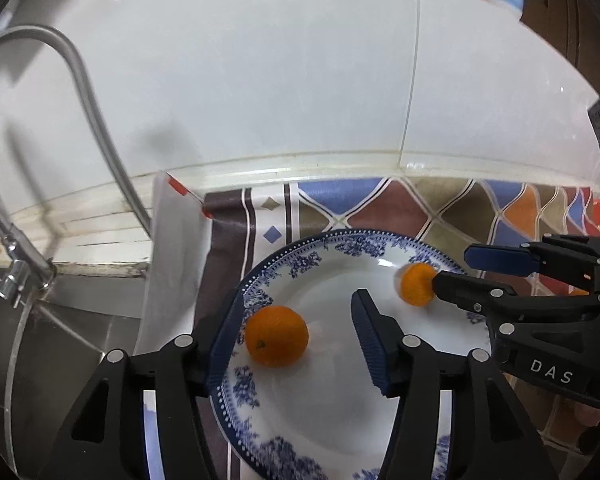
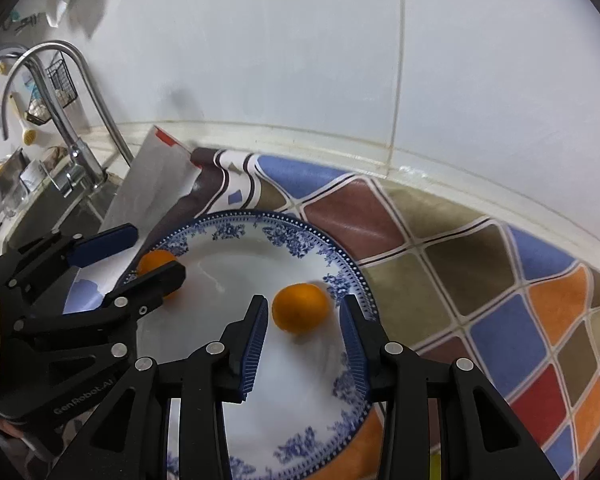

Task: Organize fruits
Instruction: 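Open the left gripper releasing the orange while the right gripper releases the tangerine, then withdraw both tools from the plate and move them toward the remaining fruits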

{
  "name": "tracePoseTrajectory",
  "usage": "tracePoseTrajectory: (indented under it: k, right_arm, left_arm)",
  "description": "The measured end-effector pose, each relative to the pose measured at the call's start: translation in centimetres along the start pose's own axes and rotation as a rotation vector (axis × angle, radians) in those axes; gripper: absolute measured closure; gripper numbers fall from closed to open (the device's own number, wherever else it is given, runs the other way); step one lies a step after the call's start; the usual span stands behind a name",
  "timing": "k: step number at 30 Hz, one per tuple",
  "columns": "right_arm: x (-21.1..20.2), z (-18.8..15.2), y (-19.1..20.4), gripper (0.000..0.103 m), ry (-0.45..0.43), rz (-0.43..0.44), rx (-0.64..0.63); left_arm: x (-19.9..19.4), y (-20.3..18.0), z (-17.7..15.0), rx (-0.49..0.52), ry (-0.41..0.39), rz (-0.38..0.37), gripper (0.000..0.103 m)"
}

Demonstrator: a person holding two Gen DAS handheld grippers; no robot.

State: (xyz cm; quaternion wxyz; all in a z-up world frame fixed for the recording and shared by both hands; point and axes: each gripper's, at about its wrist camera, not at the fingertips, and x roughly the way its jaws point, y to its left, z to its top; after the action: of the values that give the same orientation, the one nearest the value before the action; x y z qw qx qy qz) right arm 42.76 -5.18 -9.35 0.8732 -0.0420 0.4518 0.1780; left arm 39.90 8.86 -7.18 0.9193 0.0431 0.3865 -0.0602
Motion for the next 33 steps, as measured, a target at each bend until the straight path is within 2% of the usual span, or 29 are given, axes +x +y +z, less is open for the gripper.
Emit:
tracePoseTrajectory:
  k: [2, 7, 9, 13, 24, 33]
  right_arm:
    - [-1.1, -0.2, 0.1, 0.065, -0.021, -0.006, 0.004]
    - [-4.7, -1.1, 0.3, 0.064, -0.092, -0.016, 0.015]
    - [-6.4, -1.5, 0.2, 0.055, -0.123, -0.027, 0.021]
    - [-9.9, -2.7, 0.0, 0.046, -0.187, -0.044, 0.038]
    - [-18.1, -7.0, 0.4, 0.028, -0.322, -0.094, 0.061]
    - [-22.1, -10.5, 0.4, 0.028, -0.370, -0.175, 0.070]
  left_arm:
    - [-1.4, 0.2, 0.0, -0.019, -0.022, 0.004, 0.041]
    - [-5.3, -0.2, -0.2, -0.047, -0.085, 0.011, 0.024]
    - [-6.8, -0.6, -0.3, -0.048, -0.116, 0.031, 0.020]
    - [-10.1, -1.7, -1.1, -0.043, -0.171, 0.040, 0.014]
    - [-16.9, -4.6, -4.1, -0.035, -0.256, 0.043, 0.005]
    - [-20.9, -7.0, -6.2, -0.029, -0.291, 0.053, 0.003]
